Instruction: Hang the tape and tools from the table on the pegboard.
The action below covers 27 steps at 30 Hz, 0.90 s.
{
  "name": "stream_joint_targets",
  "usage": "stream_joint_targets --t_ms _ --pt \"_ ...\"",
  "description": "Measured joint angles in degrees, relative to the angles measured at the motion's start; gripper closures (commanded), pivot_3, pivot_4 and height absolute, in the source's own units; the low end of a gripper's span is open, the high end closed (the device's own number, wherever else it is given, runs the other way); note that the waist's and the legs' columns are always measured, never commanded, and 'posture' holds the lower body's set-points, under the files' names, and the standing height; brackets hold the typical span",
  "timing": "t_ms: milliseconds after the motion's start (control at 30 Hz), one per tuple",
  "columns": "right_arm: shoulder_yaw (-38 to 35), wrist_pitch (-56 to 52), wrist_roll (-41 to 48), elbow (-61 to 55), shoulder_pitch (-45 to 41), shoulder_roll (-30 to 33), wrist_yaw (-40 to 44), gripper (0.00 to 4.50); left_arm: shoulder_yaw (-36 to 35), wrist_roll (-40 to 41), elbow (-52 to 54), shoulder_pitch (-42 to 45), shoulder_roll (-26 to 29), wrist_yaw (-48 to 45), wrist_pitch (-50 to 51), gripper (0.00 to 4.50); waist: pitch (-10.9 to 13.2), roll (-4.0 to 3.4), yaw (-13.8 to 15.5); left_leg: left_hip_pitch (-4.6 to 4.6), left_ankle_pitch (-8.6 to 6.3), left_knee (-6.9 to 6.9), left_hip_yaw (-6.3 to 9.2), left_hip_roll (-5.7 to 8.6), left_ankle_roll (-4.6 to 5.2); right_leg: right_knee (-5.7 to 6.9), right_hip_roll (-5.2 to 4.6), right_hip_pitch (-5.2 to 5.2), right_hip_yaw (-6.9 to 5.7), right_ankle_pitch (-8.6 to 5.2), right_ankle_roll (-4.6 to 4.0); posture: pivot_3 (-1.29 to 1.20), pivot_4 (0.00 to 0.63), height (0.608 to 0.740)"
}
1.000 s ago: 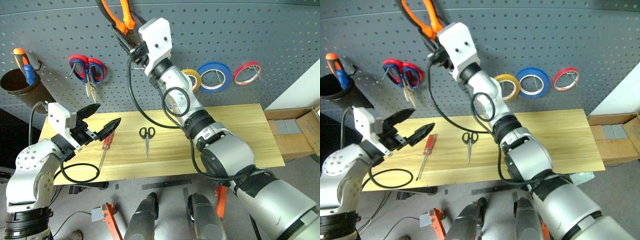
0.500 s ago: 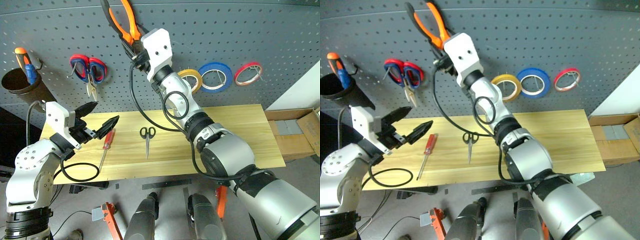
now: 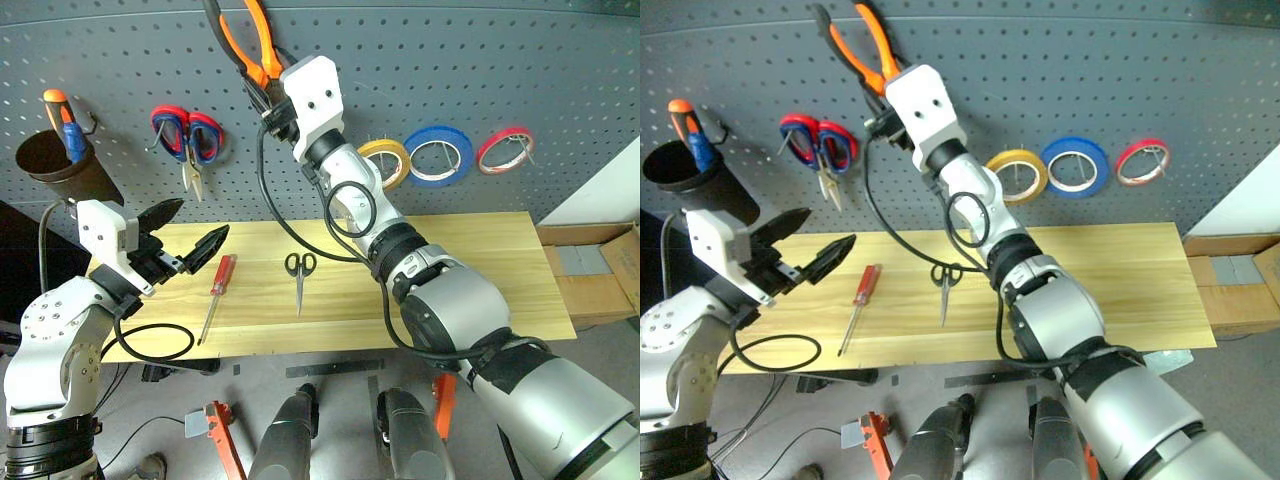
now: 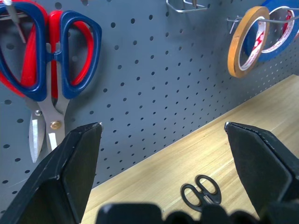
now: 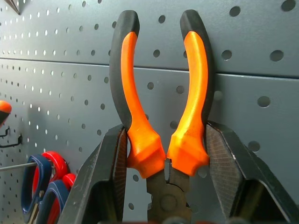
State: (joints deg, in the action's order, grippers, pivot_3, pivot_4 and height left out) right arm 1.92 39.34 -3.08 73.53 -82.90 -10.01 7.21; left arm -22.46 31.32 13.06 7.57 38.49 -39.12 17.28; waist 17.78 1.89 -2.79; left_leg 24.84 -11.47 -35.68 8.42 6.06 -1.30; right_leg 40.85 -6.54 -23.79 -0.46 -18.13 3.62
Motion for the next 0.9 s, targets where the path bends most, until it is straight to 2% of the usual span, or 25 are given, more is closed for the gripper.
stream_joint_targets --t_ms 400,800,900 --pt "2.7 0.7 -6.7 0.9 -0.4 0.3 -4.1 2.45 -0.4 -0.2 0.7 -0.4 0.0 1.2 -0.2 0.00 0.0 0.01 0.5 0.00 0.03 0.01 0.06 -0.03 -0.07 0.01 0.17 -0.01 0.03 0.01 -0.03 0.20 0.302 0.740" --pt "8.3 8.0 -15.7 1.2 0.5 3.7 -10.6 2.46 -0.4 -2.0 0.7 0.7 0.0 2.2 -1.6 0.00 0.0 0.01 1.0 0.00 0.12 0.10 0.06 -0.14 -0.25 0.00 0.37 -0.08 0.02 0.07 -0.13 0.19 0.302 0.740" --pt "8.1 9.5 -15.6 1.2 0.8 4.3 -10.7 2.46 -0.4 -2.2 0.7 0.8 0.0 2.2 -1.6 0.00 0.0 0.01 1.0 0.00 0.14 0.12 0.01 -0.30 -0.28 -0.02 0.38 -0.09 0.03 0.12 -0.21 0.18 0.308 0.740"
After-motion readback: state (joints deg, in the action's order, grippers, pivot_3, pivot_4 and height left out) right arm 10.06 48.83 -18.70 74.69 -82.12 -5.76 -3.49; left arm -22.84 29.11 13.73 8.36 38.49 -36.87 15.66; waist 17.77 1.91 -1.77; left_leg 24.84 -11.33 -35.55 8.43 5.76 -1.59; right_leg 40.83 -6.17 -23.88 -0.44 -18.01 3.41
